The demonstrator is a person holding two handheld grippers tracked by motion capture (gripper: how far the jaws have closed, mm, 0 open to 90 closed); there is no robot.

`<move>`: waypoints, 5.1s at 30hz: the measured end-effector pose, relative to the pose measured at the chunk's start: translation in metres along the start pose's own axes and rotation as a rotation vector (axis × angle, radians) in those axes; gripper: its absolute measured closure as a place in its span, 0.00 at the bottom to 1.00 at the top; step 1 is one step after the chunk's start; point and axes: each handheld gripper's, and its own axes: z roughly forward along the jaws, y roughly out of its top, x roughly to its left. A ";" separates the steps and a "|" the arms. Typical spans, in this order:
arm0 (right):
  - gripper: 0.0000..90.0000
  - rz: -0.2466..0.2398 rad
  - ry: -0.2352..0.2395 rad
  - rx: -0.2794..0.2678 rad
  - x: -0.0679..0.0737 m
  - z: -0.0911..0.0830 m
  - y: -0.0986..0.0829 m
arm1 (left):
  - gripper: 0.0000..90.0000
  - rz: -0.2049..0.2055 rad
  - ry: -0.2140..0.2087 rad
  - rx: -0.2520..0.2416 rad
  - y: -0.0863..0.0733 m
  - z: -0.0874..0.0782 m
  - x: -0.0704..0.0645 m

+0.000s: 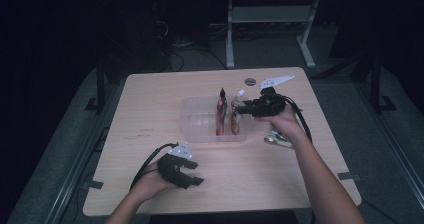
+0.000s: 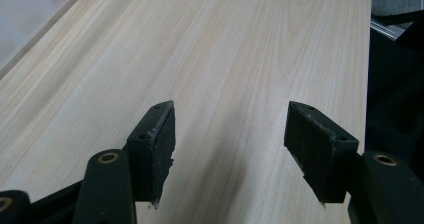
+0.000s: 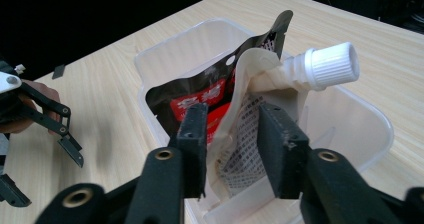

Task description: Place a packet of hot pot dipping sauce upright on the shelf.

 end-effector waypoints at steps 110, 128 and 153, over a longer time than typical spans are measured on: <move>1.00 -0.066 -0.237 0.365 0.007 -0.021 -0.118 | 0.40 0.008 0.012 0.004 -0.001 0.005 0.001; 1.00 -0.143 -0.067 0.409 0.049 0.003 -0.114 | 0.40 0.016 0.007 0.002 0.000 0.005 0.001; 1.00 -0.304 0.036 0.390 0.090 0.045 -0.103 | 0.40 0.016 0.004 0.003 0.000 0.006 0.001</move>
